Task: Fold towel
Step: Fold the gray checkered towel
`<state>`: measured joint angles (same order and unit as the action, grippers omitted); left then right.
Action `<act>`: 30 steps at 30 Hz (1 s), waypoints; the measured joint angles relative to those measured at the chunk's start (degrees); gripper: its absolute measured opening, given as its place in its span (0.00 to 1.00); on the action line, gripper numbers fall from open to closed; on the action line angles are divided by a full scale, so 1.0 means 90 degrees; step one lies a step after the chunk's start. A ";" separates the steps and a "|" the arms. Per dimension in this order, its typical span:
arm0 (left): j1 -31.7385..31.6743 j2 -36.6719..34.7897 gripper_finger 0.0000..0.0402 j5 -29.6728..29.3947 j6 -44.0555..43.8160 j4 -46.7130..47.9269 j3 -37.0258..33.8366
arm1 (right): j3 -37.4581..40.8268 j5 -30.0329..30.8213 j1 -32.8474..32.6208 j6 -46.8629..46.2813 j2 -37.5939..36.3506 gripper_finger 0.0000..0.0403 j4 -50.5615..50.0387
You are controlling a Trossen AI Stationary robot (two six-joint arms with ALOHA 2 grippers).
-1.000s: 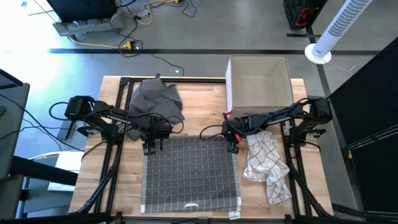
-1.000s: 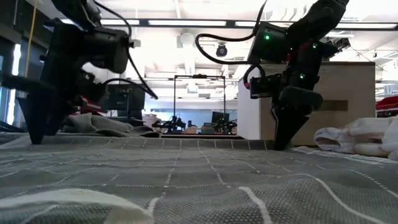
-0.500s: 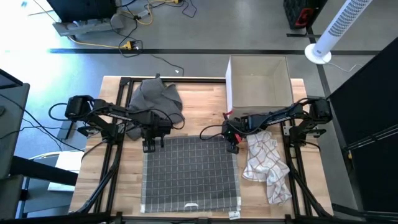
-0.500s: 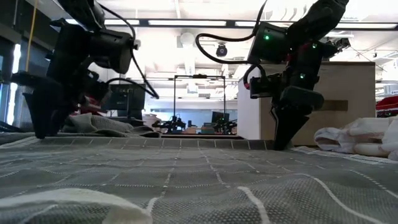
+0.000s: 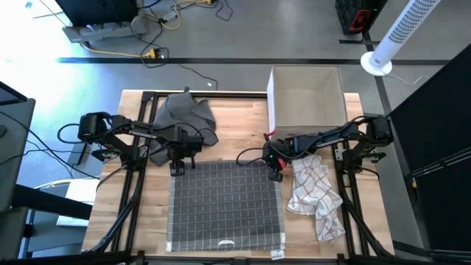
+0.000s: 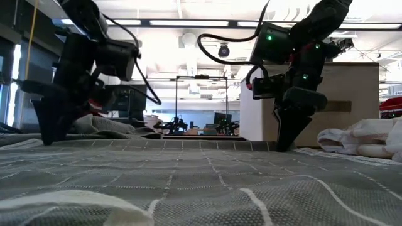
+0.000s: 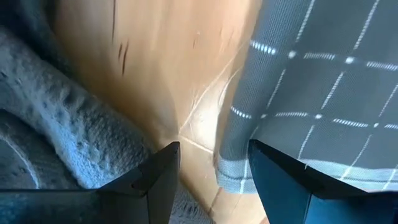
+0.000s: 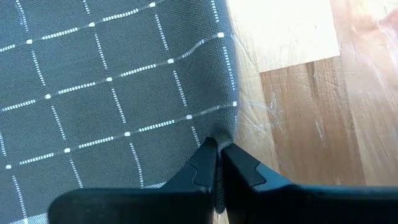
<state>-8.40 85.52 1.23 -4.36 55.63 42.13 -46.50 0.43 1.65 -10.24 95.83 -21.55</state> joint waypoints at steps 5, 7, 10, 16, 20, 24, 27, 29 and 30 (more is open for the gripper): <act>0.0003 0.0025 0.46 0.0581 0.0160 0.0010 -0.0015 | 0.0000 0.0001 0.0000 -0.0017 0.0000 0.00 0.0001; 0.0005 0.0120 0.46 0.0619 0.0070 0.0126 -0.0017 | 0.0000 0.0018 -0.0001 -0.0022 0.0000 0.00 0.0001; 0.0000 0.0403 0.46 0.0470 -0.0036 0.0176 -0.0017 | 0.0000 0.0024 -0.0002 -0.0022 0.0000 0.00 0.0003; -0.0004 0.0978 0.46 0.0574 -0.0019 0.0246 0.0034 | 0.0000 0.0037 -0.0002 -0.0022 0.0000 0.00 0.0001; -0.0005 0.1055 0.40 0.0593 -0.0010 0.0265 0.0039 | 0.0000 0.0044 -0.0002 -0.0022 0.0000 0.00 0.0001; -0.0007 0.0976 0.20 0.0597 0.0012 0.0264 -0.0001 | -0.0002 0.0070 -0.0002 -0.0022 0.0000 0.00 0.0004; -0.0001 0.0952 0.04 0.0737 0.0013 0.0323 0.0057 | -0.0002 0.0114 0.0002 -0.0022 0.0000 0.00 0.0019; 0.0000 0.0931 0.03 0.0777 -0.0038 0.0468 0.0166 | -0.0002 0.0114 0.0018 -0.0023 -0.0001 0.00 0.0015; 0.0000 0.0938 0.03 0.0780 -0.0045 0.0622 0.0262 | -0.0002 0.0115 0.0019 -0.0022 -0.0029 0.00 -0.0008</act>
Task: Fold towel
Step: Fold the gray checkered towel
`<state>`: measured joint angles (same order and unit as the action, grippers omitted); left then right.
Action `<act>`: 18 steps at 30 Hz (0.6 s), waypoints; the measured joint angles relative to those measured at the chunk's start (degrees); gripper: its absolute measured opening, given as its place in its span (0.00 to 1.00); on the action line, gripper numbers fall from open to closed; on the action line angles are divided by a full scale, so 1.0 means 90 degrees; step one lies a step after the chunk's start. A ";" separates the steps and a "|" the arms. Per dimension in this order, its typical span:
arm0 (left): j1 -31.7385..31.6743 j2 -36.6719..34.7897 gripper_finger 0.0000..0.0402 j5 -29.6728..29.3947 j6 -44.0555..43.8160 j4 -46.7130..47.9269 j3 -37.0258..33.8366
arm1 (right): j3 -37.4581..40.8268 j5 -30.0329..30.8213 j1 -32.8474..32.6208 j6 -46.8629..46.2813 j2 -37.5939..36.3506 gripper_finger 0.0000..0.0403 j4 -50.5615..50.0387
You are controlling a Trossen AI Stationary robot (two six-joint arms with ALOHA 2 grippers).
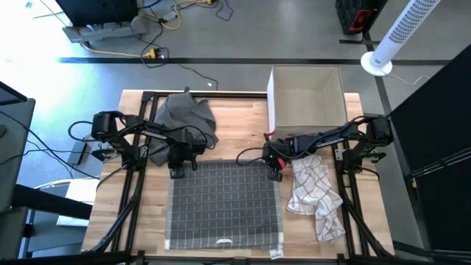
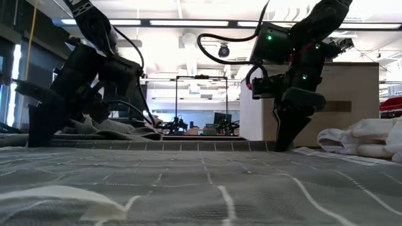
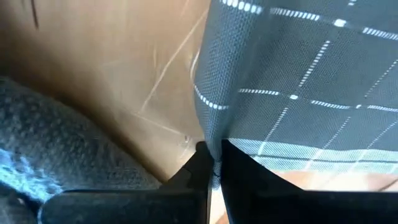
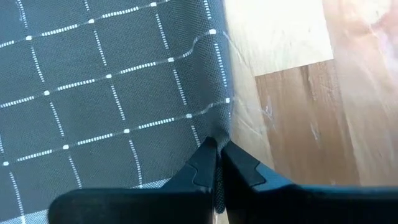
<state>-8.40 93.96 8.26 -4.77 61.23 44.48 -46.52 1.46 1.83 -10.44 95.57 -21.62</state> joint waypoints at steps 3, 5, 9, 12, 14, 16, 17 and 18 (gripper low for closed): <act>0.0005 -0.0008 0.03 -0.0071 -0.0043 0.0484 0.0360 | 0.0014 0.0064 0.0007 0.0000 -0.0226 0.00 -0.0173; 0.0005 -0.0006 0.01 -0.0332 -0.0056 0.0770 0.0580 | 0.0012 0.0183 0.0007 -0.0001 -0.0563 0.00 -0.0347; -0.0035 -0.0008 0.01 -0.0784 0.0053 0.1121 0.1040 | 0.0012 0.0350 0.0007 -0.0232 -0.1294 0.00 -0.0815; -0.0121 -0.0008 0.01 -0.1051 0.0164 0.1277 0.1388 | 0.0011 0.0476 0.0005 -0.0369 -0.1808 0.00 -0.1060; -0.0190 -0.0017 0.01 -0.1354 0.0214 0.1485 0.1628 | 0.0010 0.0595 0.0005 -0.0521 -0.2126 0.00 -0.1299; -0.0260 -0.0019 0.01 -0.1684 0.0217 0.1756 0.1866 | -0.0059 0.0694 0.0005 -0.0649 -0.2447 0.00 -0.1534; -0.0289 -0.0023 0.01 -0.1848 0.0217 0.1907 0.1989 | -0.0109 0.0725 -0.0005 -0.0692 -0.2590 0.00 -0.1606; -0.0316 -0.0034 0.01 -0.2036 0.0209 0.2034 0.2105 | -0.0160 0.0745 -0.0041 -0.0726 -0.2707 0.00 -0.1696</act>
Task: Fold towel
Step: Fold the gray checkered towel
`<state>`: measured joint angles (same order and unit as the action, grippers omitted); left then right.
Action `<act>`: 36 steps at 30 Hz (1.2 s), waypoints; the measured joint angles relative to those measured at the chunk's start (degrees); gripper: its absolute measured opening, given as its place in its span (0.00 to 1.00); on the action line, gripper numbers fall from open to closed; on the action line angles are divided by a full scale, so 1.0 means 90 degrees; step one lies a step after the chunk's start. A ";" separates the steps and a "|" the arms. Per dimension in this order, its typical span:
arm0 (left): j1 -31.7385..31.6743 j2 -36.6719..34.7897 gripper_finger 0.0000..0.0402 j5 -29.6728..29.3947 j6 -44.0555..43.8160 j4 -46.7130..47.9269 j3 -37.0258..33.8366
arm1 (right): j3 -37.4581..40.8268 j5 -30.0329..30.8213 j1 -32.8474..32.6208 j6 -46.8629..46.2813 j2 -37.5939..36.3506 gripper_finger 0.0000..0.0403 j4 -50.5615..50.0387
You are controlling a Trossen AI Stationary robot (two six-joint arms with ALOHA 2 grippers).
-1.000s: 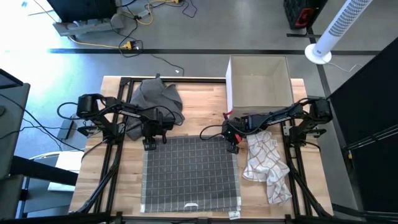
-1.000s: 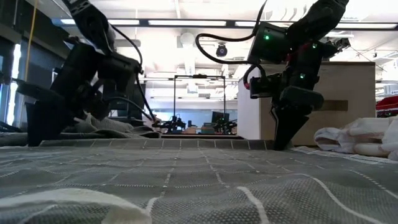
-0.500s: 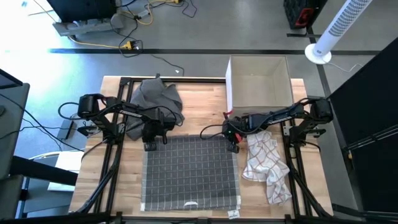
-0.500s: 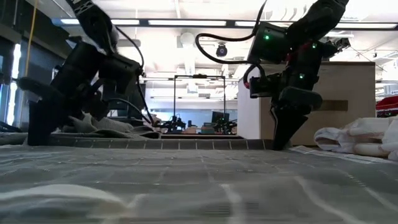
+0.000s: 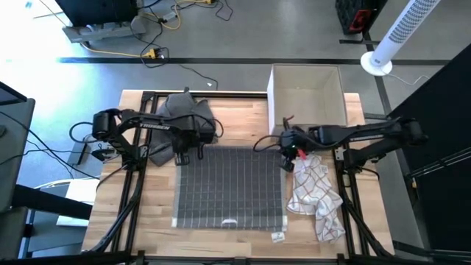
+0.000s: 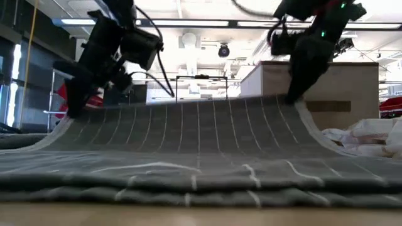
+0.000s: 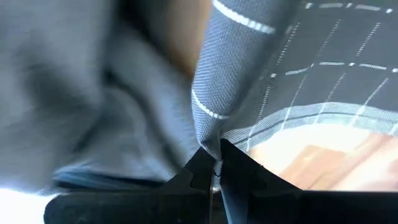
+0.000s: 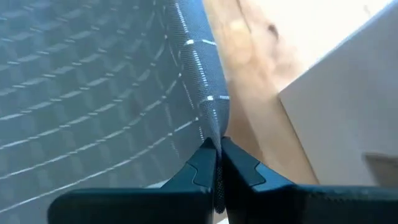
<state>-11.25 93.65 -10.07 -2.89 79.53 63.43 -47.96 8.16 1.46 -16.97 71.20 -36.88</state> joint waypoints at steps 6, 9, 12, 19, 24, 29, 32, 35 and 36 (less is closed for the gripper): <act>0.0055 -0.0282 0.01 0.0397 -0.0307 0.0385 0.0422 | -0.0525 -0.0576 -0.0282 0.0034 -0.0263 0.00 -0.0361; 0.0428 -0.0446 0.01 0.0986 -0.0492 0.0581 0.0455 | -0.0819 -0.1244 -0.0624 -0.0140 -0.0138 0.00 -0.0607; 0.0904 -0.0585 0.01 0.1626 -0.0501 0.0690 0.0450 | -0.1016 -0.1794 -0.1041 -0.0436 0.0006 0.00 -0.0591; 0.2073 -0.0615 0.01 0.2406 0.0138 0.0434 0.0288 | -0.1044 -0.2605 -0.1913 -0.0923 0.0619 0.00 -0.0462; 0.2449 -0.0608 0.01 0.2606 0.0203 -0.0467 -0.0271 | -0.1032 -0.3150 -0.2229 -0.0941 0.1375 0.00 0.0136; 0.2595 -0.0603 0.01 0.2847 -0.0090 -0.1317 -0.0839 | -0.1042 -0.3289 -0.2489 -0.0893 0.2144 0.00 0.0827; 0.2682 -0.0606 0.01 0.3089 -0.0257 -0.1692 -0.1061 | -0.1042 -0.3278 -0.2576 -0.0875 0.2416 0.00 0.0824; 0.2798 -0.0606 0.01 0.3373 -0.0333 -0.1911 -0.1175 | -0.1042 -0.3261 -0.2651 -0.0741 0.2482 0.00 0.0739; 0.2842 -0.0606 0.01 0.3474 -0.0328 -0.1939 -0.1187 | -0.1043 -0.3260 -0.2671 -0.0686 0.2473 0.00 0.0726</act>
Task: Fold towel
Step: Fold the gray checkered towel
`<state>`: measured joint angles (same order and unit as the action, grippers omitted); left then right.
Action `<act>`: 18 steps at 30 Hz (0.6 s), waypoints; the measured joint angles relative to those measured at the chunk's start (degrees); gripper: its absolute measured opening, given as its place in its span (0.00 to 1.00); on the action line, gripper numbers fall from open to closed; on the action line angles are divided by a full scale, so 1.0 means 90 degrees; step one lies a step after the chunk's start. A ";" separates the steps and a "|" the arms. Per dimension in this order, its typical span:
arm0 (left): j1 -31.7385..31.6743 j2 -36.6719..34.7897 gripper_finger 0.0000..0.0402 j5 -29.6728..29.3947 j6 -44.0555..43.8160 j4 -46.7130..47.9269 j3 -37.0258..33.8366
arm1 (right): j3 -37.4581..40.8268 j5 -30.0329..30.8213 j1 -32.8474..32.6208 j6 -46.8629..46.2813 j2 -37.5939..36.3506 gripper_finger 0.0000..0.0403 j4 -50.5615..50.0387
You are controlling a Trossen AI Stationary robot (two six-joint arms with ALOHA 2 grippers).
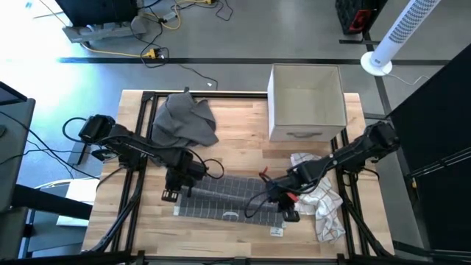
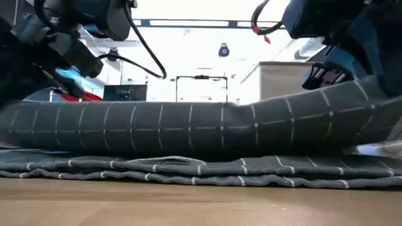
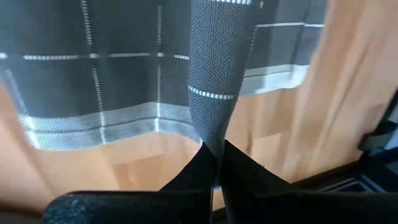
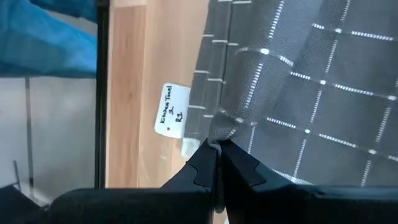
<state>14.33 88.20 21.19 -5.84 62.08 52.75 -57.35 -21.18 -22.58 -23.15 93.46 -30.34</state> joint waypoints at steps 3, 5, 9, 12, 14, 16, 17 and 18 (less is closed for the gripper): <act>0.0166 0.0000 0.01 0.0105 -0.0011 -0.0168 -0.0024 | -0.0001 0.0018 -0.0038 0.0158 -0.0001 0.00 -0.0137; 0.0263 0.0000 0.01 0.0331 -0.0008 -0.0305 -0.0024 | -0.0001 0.0132 -0.0042 0.0246 -0.0003 0.00 -0.0279; 0.0420 0.0000 0.01 0.0636 -0.0011 -0.0583 -0.0024 | -0.0002 0.0143 -0.0037 0.0296 -0.0003 0.00 -0.0464; 0.0434 0.0000 0.05 0.0759 -0.0032 -0.0613 -0.0024 | -0.0001 0.0115 -0.0044 0.0447 -0.0003 0.02 -0.0521; 0.0434 0.0000 0.08 0.0808 -0.0010 -0.0604 -0.0024 | -0.0001 0.0103 -0.0078 0.0465 -0.0003 0.07 -0.0600; 0.0439 0.0000 0.13 0.0824 -0.0066 -0.0597 -0.0024 | -0.0001 0.0074 -0.0083 0.0477 -0.0003 0.13 -0.0670; 0.0439 0.0000 0.15 0.0829 -0.0114 -0.0595 -0.0024 | -0.0001 0.0073 -0.0083 0.0466 -0.0003 0.16 -0.0695; 0.0439 0.0000 0.17 0.0830 -0.0165 -0.0594 -0.0024 | -0.0002 0.0088 -0.0083 0.0461 -0.0003 0.19 -0.0735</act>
<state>18.28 88.20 28.67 -7.33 56.73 52.53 -57.37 -20.39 -23.33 -19.00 93.43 -36.96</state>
